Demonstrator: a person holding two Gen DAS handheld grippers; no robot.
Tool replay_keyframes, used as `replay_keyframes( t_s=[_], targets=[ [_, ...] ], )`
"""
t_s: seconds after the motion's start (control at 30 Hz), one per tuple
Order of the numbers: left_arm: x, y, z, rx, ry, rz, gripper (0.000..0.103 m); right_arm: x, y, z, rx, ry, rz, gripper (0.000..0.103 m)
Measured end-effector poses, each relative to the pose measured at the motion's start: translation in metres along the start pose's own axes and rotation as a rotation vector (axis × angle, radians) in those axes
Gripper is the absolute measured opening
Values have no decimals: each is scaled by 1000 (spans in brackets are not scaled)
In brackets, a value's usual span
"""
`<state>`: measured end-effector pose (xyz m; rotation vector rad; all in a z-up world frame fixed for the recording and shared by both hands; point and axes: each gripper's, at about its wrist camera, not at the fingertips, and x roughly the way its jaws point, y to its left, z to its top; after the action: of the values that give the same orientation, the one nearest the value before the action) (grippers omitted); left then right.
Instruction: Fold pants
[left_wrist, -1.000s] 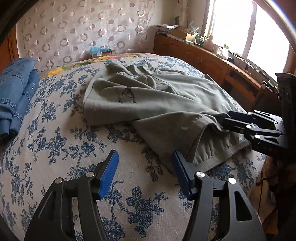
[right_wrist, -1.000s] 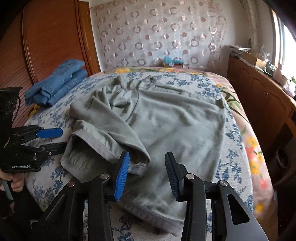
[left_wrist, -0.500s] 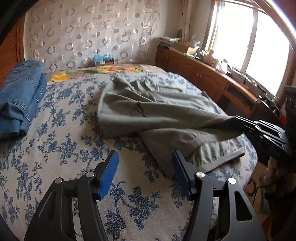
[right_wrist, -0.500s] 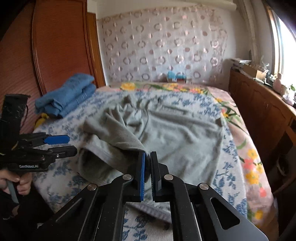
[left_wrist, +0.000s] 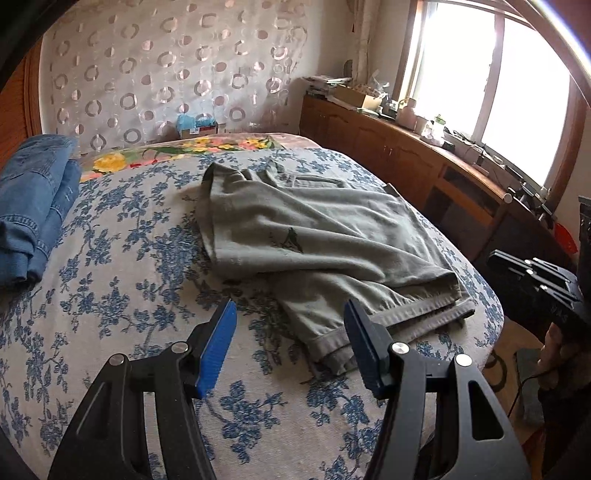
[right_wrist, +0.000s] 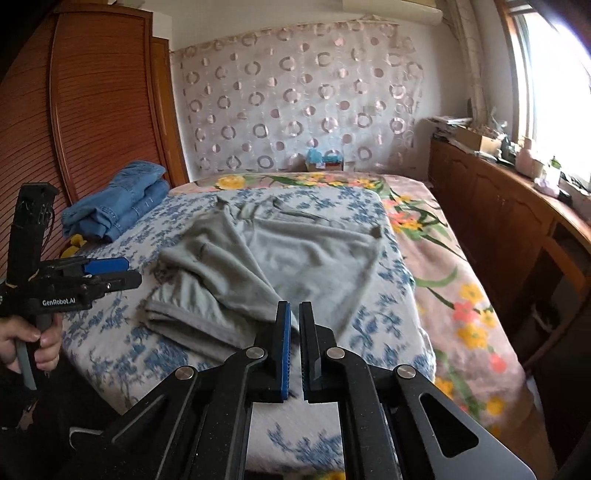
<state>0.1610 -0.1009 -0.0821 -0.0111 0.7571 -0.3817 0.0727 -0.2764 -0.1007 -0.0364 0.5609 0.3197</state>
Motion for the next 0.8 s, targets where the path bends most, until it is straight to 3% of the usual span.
replay_keyframes(
  t_s=[0.23, 0.27, 0.33, 0.6, 0.67, 0.7, 0.73, 0.8],
  targets=[
    [17, -8, -4, 16, 32, 26, 61, 12, -3, 4, 12, 32, 17, 5],
    [19, -8, -5, 19, 39, 27, 61, 15, -2, 4, 4, 40, 17, 9],
    [24, -8, -7, 31, 61, 43, 61, 21, -2, 6, -6, 51, 15, 34],
    [30, -7, -14, 44, 95, 54, 61, 43, -8, 11, -44, 108, 14, 35],
    [30, -6, -15, 40, 93, 49, 62, 44, -6, 12, -69, 109, 4, 29],
    [30, -6, -15, 35, 92, 47, 62, 43, -5, 14, -79, 107, 11, 14],
    [29, -5, -15, 30, 91, 44, 62, 42, -3, 15, -85, 102, 22, 6],
    [27, -6, -15, 26, 85, 42, 62, 32, -1, 17, -92, 64, 24, 3]
  ],
)
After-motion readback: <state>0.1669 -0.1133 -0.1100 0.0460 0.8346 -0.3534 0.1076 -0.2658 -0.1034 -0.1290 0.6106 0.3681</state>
